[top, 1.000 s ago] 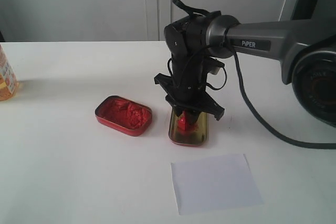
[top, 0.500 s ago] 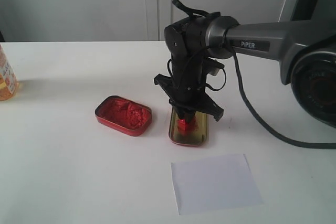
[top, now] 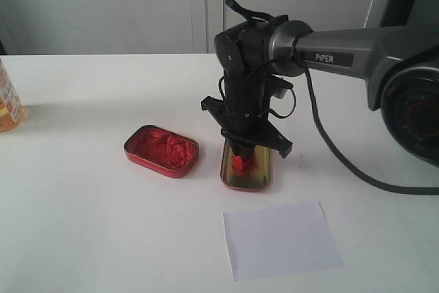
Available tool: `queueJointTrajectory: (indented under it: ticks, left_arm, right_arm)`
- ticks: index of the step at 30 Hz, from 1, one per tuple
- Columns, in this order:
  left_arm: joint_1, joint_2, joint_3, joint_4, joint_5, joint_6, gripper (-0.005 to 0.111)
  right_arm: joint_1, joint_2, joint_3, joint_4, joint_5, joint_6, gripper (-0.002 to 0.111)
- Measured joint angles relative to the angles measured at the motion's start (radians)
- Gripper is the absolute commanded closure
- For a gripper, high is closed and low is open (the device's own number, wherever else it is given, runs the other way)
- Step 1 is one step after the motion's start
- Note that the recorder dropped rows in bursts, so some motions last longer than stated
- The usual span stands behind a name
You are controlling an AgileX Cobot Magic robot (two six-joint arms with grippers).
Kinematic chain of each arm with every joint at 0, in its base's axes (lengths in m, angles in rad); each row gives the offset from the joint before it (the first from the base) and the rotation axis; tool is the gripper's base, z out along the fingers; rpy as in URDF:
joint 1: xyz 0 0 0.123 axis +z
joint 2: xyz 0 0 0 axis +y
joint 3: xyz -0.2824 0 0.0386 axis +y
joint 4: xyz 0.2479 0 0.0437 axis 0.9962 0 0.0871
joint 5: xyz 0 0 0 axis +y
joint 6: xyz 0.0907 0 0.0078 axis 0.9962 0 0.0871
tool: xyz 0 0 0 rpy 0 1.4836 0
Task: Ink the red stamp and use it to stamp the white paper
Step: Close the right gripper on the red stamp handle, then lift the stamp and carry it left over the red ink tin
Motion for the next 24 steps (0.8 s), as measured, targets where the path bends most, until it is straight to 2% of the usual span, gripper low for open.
queueJointTrajectory:
  ticks: [7, 15, 24]
  left_arm:
    - [0.000, 0.000, 0.000, 0.000, 0.000, 0.000, 0.107]
    - [0.000, 0.000, 0.000, 0.000, 0.000, 0.000, 0.107]
    - [0.000, 0.000, 0.000, 0.000, 0.000, 0.000, 0.107]
  right_arm:
    - [0.000, -0.049, 0.000, -0.014, 0.000, -0.111, 0.108]
    - [0.000, -0.094, 0.000, -0.037, -0.002, -0.471, 0.108]
    - [0.000, -0.124, 0.000, -0.039, -0.017, -0.754, 0.108]
